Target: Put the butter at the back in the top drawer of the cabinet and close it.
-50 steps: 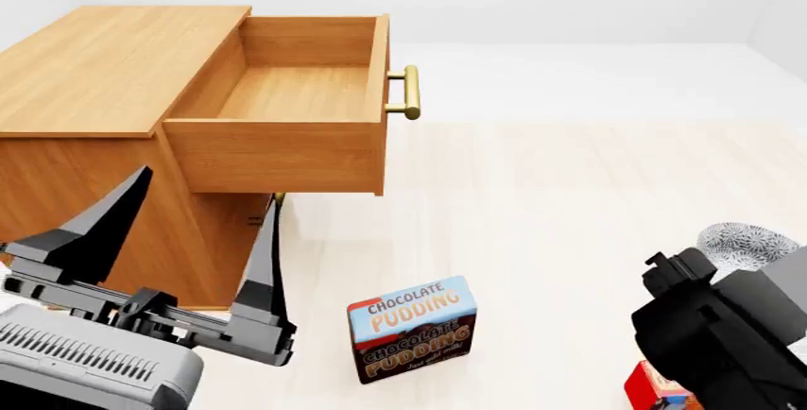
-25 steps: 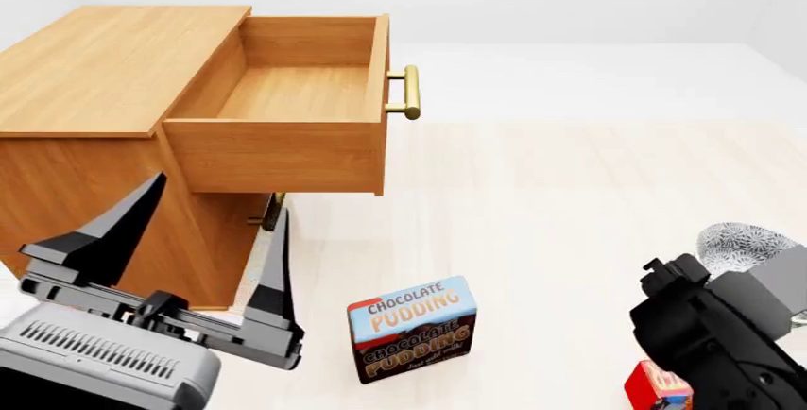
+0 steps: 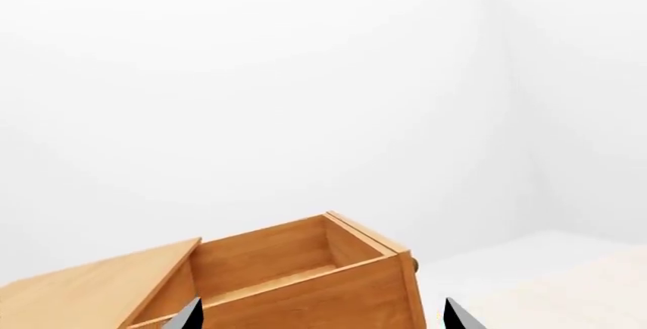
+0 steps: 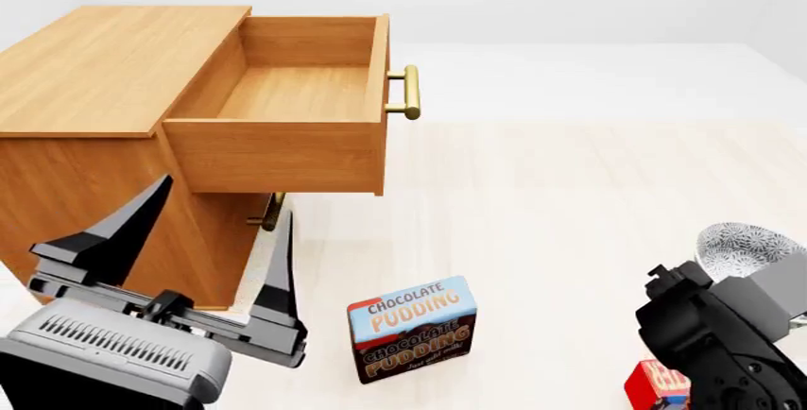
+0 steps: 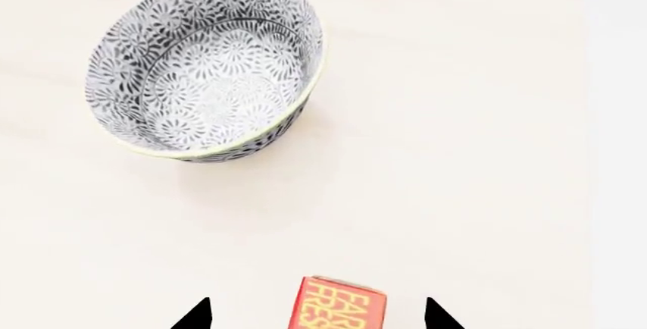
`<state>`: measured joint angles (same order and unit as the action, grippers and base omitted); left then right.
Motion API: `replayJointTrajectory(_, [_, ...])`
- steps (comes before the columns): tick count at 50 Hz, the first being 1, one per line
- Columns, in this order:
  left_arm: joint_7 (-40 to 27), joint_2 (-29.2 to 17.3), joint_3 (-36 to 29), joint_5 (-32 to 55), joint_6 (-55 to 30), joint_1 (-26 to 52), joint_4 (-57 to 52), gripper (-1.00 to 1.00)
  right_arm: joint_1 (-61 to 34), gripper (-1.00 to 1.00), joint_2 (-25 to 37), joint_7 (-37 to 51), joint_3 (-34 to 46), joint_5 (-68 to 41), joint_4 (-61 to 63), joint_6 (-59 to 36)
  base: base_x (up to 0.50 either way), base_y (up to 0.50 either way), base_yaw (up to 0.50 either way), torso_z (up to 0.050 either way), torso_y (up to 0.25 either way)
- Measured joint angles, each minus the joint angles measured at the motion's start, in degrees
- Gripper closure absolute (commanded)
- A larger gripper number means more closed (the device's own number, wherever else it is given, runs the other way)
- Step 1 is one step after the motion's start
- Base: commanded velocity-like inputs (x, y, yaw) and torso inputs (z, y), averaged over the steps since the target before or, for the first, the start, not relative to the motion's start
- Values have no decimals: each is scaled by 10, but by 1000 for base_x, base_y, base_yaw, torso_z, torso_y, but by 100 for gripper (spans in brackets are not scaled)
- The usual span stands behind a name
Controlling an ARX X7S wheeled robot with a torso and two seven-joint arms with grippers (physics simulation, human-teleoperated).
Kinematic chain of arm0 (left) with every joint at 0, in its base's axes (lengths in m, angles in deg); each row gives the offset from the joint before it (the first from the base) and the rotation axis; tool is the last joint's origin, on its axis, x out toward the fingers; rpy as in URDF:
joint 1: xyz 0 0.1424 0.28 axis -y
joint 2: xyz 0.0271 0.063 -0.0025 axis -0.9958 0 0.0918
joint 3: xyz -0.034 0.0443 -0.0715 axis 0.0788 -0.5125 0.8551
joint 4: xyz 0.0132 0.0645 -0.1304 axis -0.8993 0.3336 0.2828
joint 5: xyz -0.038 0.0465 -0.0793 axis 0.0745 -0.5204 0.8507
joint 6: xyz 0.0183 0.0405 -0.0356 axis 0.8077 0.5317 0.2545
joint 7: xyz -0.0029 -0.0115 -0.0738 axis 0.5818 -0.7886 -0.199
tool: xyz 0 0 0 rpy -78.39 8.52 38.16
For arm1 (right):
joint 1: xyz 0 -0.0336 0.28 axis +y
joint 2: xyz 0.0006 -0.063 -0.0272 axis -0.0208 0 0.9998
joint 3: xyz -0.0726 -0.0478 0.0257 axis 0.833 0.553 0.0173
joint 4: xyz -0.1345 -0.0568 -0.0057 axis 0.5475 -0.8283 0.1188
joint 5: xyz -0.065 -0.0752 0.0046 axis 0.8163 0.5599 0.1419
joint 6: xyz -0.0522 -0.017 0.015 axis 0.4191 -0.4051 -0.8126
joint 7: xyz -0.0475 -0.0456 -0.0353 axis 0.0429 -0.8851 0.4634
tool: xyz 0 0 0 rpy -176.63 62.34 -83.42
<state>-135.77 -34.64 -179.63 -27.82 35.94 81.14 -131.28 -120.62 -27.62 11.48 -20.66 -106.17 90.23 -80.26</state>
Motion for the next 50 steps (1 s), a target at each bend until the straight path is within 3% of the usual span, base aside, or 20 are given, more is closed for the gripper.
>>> replayJointTrajectory(50, [5,-2,13,15,-22,3,-17,-100,41,-100,12,-45,1,19,-63,64,0,0,0,0,0])
